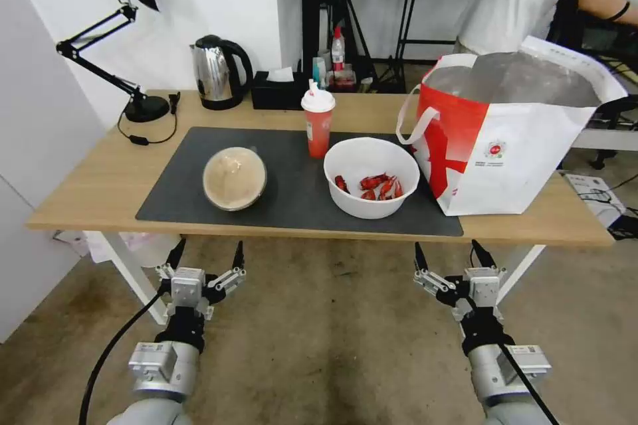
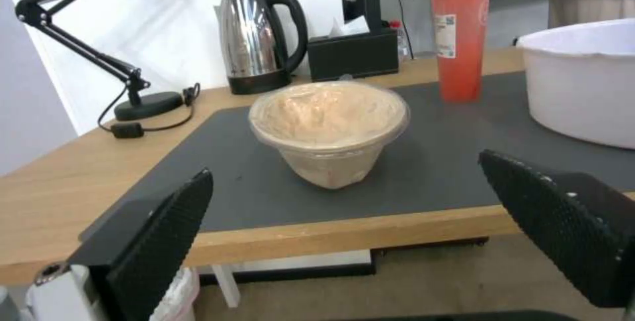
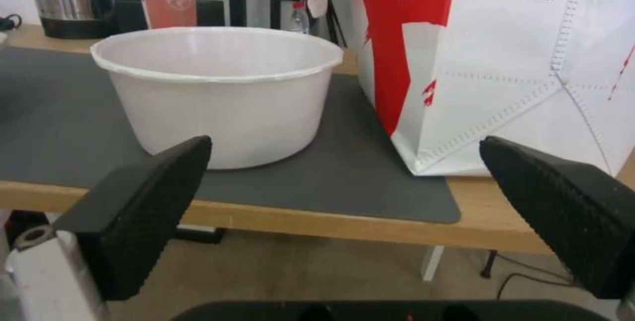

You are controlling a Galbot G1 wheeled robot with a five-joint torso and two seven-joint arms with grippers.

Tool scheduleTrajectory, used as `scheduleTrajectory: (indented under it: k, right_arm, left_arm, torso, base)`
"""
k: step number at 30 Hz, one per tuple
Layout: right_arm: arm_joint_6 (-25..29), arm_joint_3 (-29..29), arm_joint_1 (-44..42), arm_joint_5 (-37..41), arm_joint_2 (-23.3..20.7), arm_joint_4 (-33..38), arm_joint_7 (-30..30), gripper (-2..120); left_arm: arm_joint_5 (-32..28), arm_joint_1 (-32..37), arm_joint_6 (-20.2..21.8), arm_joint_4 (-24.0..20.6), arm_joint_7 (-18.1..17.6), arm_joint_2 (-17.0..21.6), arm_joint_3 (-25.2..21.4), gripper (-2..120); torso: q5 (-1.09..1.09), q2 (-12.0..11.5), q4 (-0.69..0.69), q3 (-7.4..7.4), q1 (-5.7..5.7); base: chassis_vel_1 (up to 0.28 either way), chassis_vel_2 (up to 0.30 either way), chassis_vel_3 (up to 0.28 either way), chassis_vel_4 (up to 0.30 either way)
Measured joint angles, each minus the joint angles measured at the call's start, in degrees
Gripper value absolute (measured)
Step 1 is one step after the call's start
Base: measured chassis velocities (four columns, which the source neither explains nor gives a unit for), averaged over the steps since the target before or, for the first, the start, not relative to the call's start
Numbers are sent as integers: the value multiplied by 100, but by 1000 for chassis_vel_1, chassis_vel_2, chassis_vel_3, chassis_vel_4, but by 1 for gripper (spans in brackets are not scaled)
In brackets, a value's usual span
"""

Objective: Pick up the trash from the table and place it into the takeout bag.

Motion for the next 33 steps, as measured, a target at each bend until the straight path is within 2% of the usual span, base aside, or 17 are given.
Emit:
scheduleTrajectory:
  k: [33]
  right_arm:
    - [0, 0, 0, 0, 0, 0, 0, 100]
  left_arm:
    - [0, 0, 0, 0, 0, 0, 0, 100]
  torso:
    - [0, 0, 0, 0, 0]
  base:
    - [0, 0, 0, 0]
